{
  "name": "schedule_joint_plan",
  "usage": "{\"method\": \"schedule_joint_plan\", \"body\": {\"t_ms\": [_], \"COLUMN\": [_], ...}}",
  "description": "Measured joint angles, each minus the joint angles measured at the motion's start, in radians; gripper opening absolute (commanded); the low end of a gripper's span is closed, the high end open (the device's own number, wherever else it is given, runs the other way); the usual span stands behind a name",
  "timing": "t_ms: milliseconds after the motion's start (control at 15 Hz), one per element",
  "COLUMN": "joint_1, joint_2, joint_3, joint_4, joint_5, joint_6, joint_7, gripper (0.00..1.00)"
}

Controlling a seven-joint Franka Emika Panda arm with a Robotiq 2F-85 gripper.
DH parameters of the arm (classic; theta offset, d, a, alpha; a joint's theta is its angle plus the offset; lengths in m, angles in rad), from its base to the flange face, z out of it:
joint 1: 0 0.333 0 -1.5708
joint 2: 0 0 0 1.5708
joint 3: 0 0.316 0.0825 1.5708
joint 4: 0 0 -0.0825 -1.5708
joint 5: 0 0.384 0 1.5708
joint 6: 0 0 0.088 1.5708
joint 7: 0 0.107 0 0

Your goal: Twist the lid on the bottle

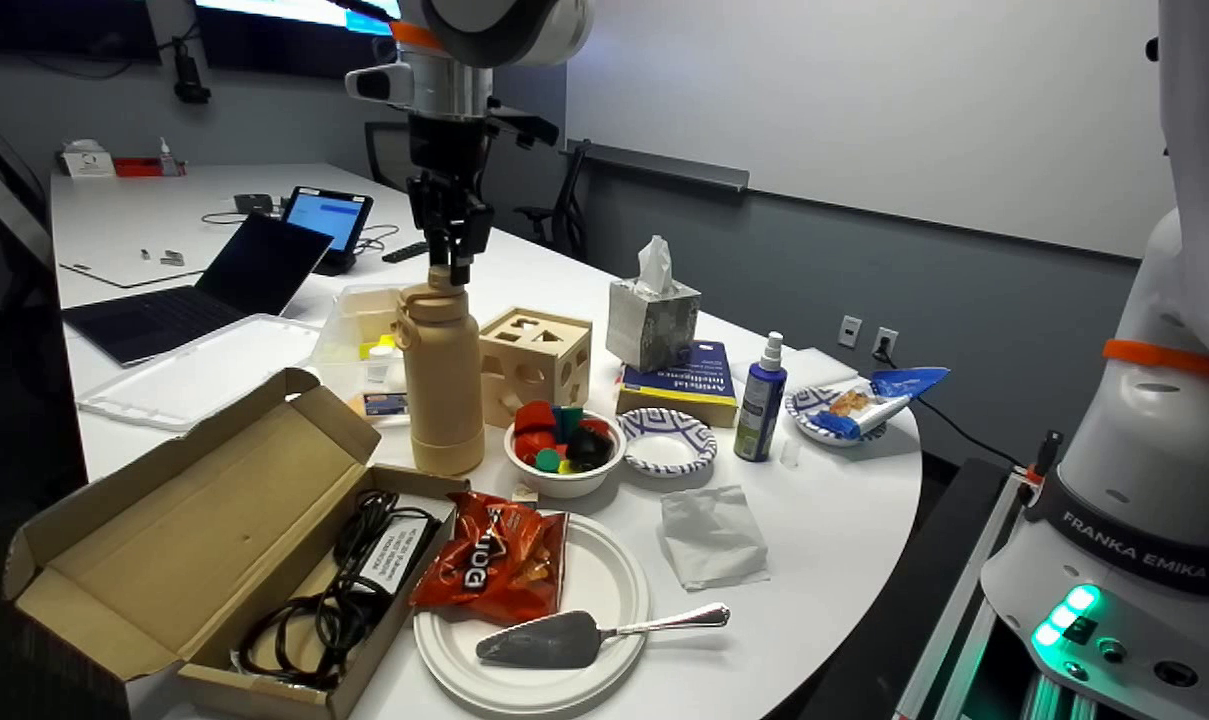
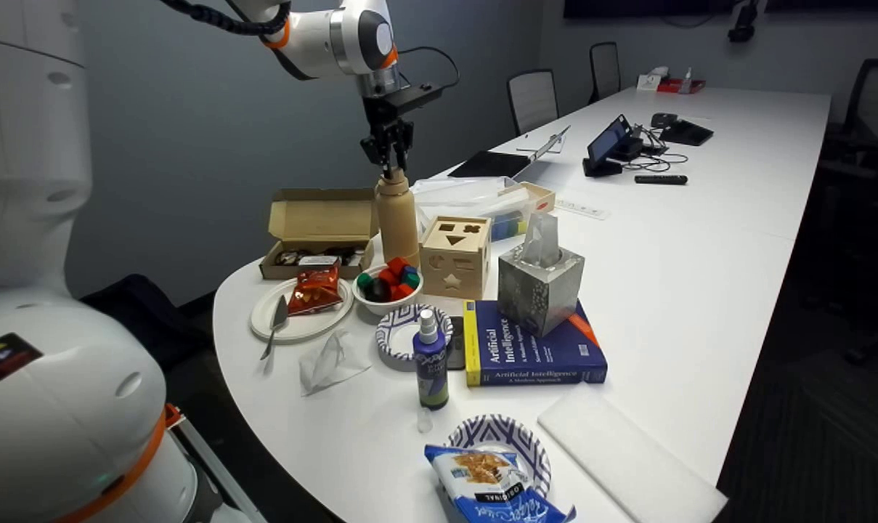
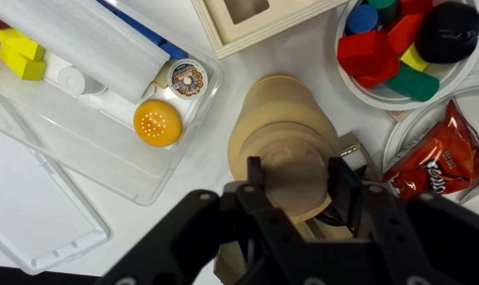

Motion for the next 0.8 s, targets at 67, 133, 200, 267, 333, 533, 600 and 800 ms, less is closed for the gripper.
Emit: {"method": "schedule_joint_plan", "body": {"t_ms": [67, 133, 200, 267, 333, 533, 600, 800], "joint_1": [-0.001, -0.001, -0.002, -0.003, -0.004, -0.011, -0.013, -0.017], "joint_2": [0.0, 0.0, 0.0, 0.0, 0.0, 0.0, 0.0, 0.0], "joint_3": [0.0, 0.0, 0.0, 0.001, 0.002, 0.005, 0.006, 0.009], "joint_4": [0.0, 0.0, 0.001, 0.001, 0.001, 0.001, 0.001, 0.001], "joint_5": [0.0, 0.0, 0.001, 0.001, 0.002, 0.007, 0.009, 0.012], "joint_6": [0.0, 0.0, -0.002, -0.003, -0.003, -0.003, -0.003, -0.004], "joint_7": [-0.029, -0.059, -0.088, -0.118, -0.148, -0.236, -0.263, -0.327], "gripper": [0.2, 0.2, 0.2, 0.2, 0.2, 0.2, 0.2, 0.2]}}
